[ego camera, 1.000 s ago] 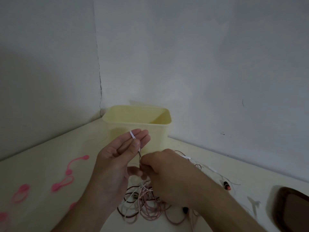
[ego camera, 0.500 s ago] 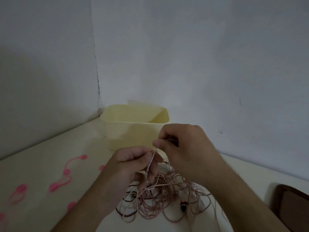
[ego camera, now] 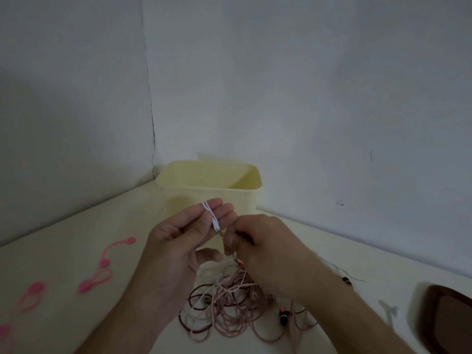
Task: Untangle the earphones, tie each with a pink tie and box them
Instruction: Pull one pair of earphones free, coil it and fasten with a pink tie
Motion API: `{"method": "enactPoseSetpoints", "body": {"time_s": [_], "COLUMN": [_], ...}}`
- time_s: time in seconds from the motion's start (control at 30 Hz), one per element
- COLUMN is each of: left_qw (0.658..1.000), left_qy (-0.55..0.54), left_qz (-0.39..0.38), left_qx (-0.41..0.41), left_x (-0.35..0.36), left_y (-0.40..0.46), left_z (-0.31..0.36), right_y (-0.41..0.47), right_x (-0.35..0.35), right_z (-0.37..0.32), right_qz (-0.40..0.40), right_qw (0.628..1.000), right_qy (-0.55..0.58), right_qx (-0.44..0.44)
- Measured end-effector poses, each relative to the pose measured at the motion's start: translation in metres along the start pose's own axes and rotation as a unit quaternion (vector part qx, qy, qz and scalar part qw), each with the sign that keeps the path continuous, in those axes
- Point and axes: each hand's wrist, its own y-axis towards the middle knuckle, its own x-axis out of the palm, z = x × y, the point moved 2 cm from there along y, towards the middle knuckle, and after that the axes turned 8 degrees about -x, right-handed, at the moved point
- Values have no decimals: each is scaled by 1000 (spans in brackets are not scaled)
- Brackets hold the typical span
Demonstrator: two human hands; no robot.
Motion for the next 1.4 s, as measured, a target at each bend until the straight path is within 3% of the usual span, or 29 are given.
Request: {"method": "enactPoseSetpoints", "body": {"time_s": [0.17,0.33,0.5,0.63,0.77,0.9,0.97,1.07,1.13,1.23,1.4], "left_qw": [987,982,972,979,993,999,999,976,963,968,970], "left_qy": [152,179,214,104,-5,-32,25,203,262,247,235], "left_qz": [38,36,-97,-161,-104,-33,2,49,24,-37,-64], "left_qx": [46,57,6,-70,-47,1,26,69,60,29,16], "left_x": [-3,-5,-1,0,4,3,0,-4,-4,1,2], "left_y": [0,2,1,-2,-5,-1,0,2,1,-1,-1], "left_z": [-4,-8,-11,-11,-7,-2,-1,-4,-7,-8,-10], "right_y": [-3,-6,-7,-5,-2,0,0,-1,-3,-4,-7], "right_x": [-4,-14,-31,-27,-17,-2,4,1,-7,-23,-23], "right_z": [-8,-14,-9,0,9,7,3,-5,-8,-5,-4], "right_qz": [-49,-44,92,134,120,31,-14,-58,-44,23,3], "right_qw": [997,998,995,991,992,999,999,996,997,999,999], "right_qy": [-51,-21,22,29,40,-7,-34,-56,-56,-33,-31], "right_qx": [-31,-40,-28,-11,7,-2,-8,-22,-23,-17,-9]}}
